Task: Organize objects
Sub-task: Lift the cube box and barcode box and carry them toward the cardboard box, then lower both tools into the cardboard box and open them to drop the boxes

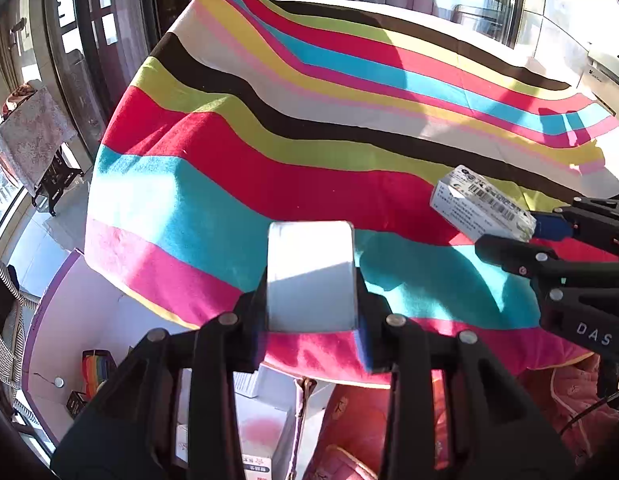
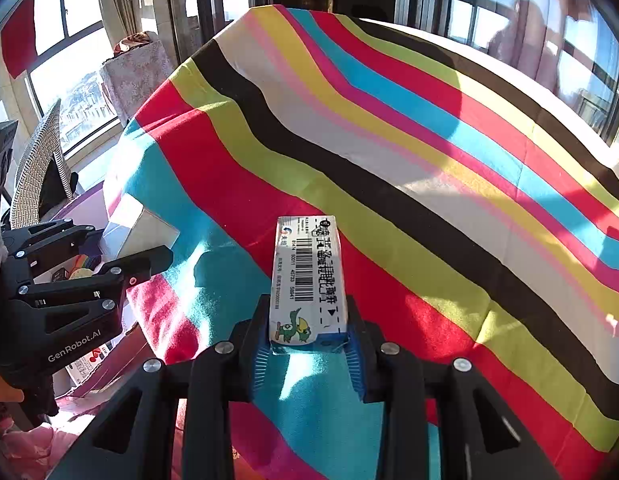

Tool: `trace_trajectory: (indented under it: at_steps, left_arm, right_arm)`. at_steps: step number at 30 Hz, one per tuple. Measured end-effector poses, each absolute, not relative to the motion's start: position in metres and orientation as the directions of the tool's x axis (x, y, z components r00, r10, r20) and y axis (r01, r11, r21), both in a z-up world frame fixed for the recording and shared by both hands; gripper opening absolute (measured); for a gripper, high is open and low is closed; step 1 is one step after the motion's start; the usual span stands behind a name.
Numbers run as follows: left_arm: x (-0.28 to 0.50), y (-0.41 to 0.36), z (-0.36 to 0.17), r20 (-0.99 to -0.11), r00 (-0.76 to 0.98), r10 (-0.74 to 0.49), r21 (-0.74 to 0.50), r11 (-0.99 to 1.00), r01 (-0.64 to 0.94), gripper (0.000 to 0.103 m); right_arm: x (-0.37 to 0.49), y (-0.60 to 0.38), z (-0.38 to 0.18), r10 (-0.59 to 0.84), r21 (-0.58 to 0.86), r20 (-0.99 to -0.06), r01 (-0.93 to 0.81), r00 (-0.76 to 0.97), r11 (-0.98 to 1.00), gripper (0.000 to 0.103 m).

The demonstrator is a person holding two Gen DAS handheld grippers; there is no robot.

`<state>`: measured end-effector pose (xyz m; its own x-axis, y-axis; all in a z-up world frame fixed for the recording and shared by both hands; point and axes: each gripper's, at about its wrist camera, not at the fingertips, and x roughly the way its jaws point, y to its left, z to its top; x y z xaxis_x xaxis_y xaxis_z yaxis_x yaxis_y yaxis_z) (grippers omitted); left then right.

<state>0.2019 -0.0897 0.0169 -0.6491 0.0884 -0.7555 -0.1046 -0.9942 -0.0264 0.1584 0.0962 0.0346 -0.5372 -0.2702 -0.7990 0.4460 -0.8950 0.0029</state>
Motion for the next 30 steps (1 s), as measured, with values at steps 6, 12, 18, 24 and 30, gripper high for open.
trace_trajectory:
  at_steps: [6,12,18,24,30]
  left_arm:
    - [0.216,-0.115,0.025,-0.746,-0.66,0.082,-0.057,-0.997,-0.059,0.039]
    - [0.249,-0.169,0.025,-0.753,-0.658,-0.024,-0.034,-0.997,0.075,0.039]
    - [0.278,-0.228,0.024,-0.765,-0.633,-0.119,-0.035,-0.973,0.226,0.039]
    - [0.299,-0.269,0.024,-0.766,-0.612,-0.198,-0.02,-0.944,0.33,0.039]
    - [0.308,-0.299,0.03,-0.75,-0.613,-0.25,-0.021,-0.916,0.4,0.039]
  right_arm:
    - [0.169,0.068,0.044,-0.305,0.0,-0.8,0.507,-0.517,-0.862,0.034]
    - [0.191,0.005,0.055,-0.382,-0.046,-0.79,0.668,-0.48,-0.743,0.034]
    - [0.207,-0.054,0.06,-0.444,-0.042,-0.808,0.79,-0.387,-0.611,0.034]
    - [0.221,-0.103,0.067,-0.458,-0.08,-0.818,0.857,-0.348,-0.508,0.034]
    - [0.246,-0.136,0.06,-0.471,-0.09,-0.818,0.883,-0.329,-0.461,0.034]
